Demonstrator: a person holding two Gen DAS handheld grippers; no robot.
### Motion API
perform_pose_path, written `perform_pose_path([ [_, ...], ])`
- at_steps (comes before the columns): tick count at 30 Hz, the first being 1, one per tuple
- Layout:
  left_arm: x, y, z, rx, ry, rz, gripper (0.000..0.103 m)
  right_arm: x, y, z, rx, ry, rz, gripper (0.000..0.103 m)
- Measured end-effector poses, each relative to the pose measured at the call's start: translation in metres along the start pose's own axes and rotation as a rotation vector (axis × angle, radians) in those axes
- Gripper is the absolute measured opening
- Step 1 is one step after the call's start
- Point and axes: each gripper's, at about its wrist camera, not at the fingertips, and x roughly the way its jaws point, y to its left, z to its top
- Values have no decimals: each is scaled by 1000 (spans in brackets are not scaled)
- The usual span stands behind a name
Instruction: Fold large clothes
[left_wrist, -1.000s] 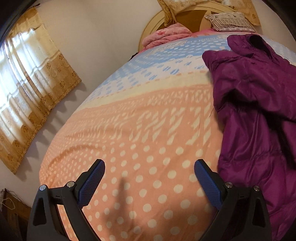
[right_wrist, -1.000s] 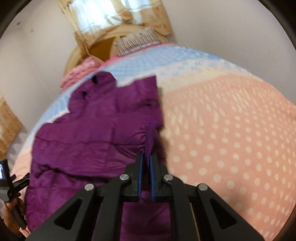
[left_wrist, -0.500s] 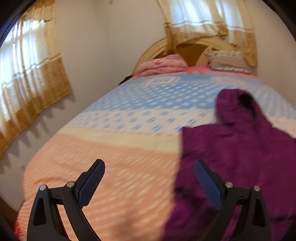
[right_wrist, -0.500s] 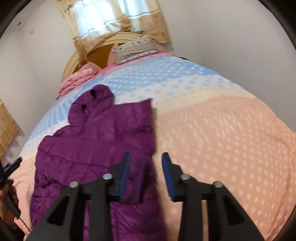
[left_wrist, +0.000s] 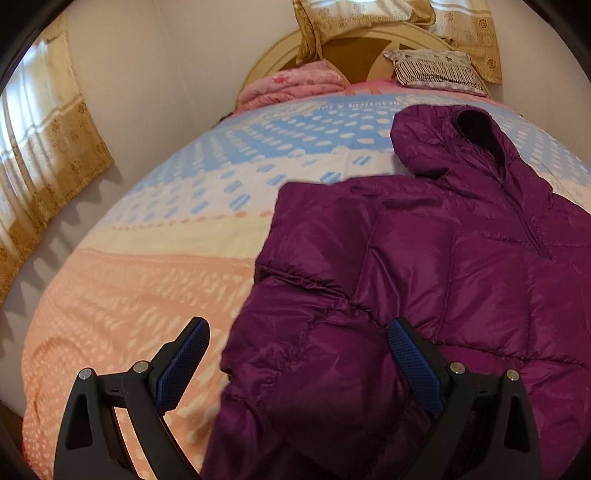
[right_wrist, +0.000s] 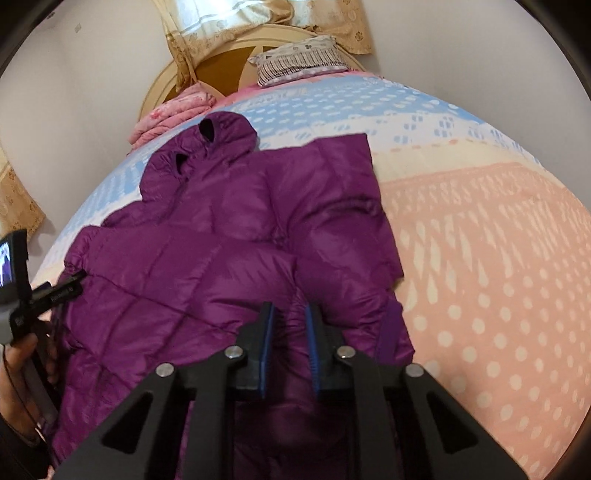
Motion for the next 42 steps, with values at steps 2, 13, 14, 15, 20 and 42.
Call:
perform_pose_path([
  [2,6,1,-1,-12,24,-19,98,3,-1,-2,-3,2,0,15],
  [13,-9,34,4,-119,34,-91,98,-4,3,5,-50,40,-11,15],
  [14,-18,40,8,-131,2,-101,98,-15,2,10,-45,22,10,21],
  [15,-26,46,14,-143,-29,-106,98,-27,3,19,-52,-8,0,22],
  [20,-31,44,54,-191,-72,-156,98,-41,2,72,-15,-95,-53,22],
  [42,81,-11,63,-146,129,-96,100,81,-12,89,103,0,-131,20],
])
